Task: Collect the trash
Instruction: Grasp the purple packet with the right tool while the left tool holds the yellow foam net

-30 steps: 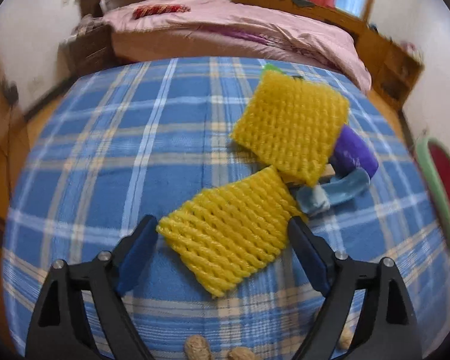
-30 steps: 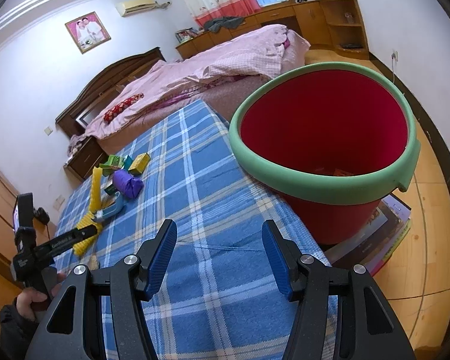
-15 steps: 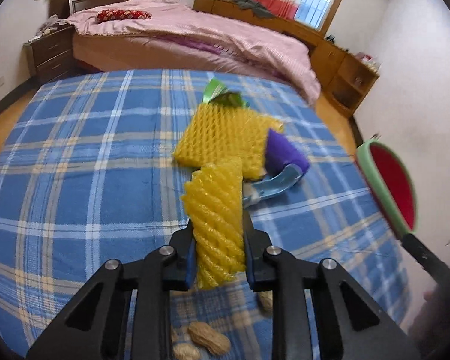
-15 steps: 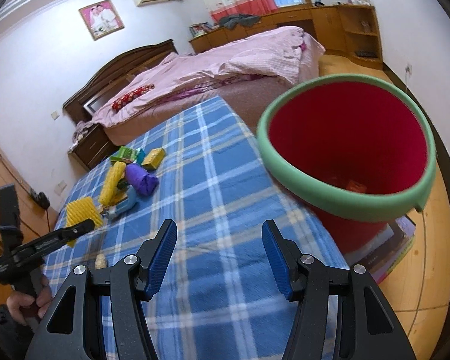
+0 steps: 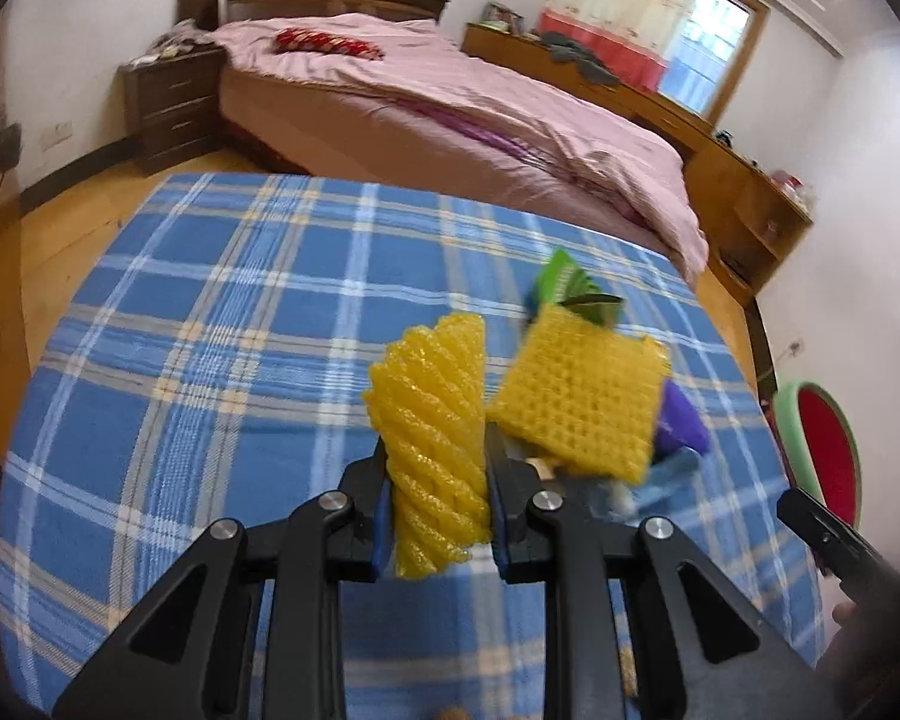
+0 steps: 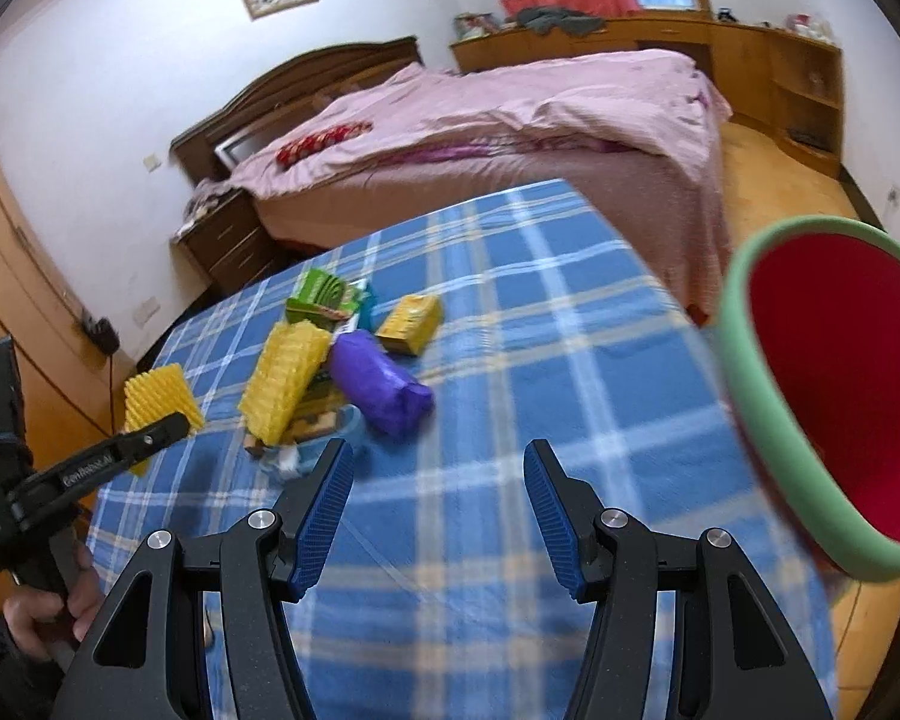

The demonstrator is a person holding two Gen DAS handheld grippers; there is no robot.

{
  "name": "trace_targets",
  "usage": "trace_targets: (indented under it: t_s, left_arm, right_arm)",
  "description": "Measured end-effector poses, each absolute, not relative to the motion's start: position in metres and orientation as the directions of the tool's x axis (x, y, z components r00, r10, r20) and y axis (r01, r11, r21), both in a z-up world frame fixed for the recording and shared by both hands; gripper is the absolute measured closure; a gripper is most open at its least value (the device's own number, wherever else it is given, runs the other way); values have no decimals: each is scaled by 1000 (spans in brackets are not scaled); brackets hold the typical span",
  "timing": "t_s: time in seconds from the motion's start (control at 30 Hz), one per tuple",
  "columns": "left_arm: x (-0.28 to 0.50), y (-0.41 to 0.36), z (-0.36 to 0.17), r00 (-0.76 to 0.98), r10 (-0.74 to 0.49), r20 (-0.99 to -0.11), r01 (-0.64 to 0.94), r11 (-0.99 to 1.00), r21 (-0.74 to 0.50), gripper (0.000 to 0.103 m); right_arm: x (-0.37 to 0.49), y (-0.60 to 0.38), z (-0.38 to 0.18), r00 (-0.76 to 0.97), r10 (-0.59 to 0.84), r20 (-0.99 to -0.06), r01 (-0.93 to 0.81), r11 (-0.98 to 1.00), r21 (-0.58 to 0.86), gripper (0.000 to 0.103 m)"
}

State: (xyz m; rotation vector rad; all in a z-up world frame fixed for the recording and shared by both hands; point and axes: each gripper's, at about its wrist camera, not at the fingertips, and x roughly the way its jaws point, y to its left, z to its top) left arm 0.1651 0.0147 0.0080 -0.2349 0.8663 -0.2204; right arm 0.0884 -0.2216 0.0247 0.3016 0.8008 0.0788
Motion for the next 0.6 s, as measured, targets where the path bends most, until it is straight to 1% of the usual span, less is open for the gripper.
trace_targets:
  t_s: [0.13,0.3,0.53,0.6]
  left_arm:
    - [167,21,-4,630,-284,-723,86,950,-299,78]
    - [165,21,-5,654,-284,-702,104,952,-288,78]
    - [163,18,-5,646,-304,-701,119,946,-301,78]
    - [163,17,-4,646,-309,-698,125,945,-303,78]
  right_arm:
    - [114,-207,17,681,188,-708,7,965,263,43]
    - [142,-200,6,661,215,-719,-21,963,269,43]
    - [159,-192,-6,627,229,-745,-30,962,271,43]
    - [158,-190,-8,631,221,-744,-33,965,258,55]
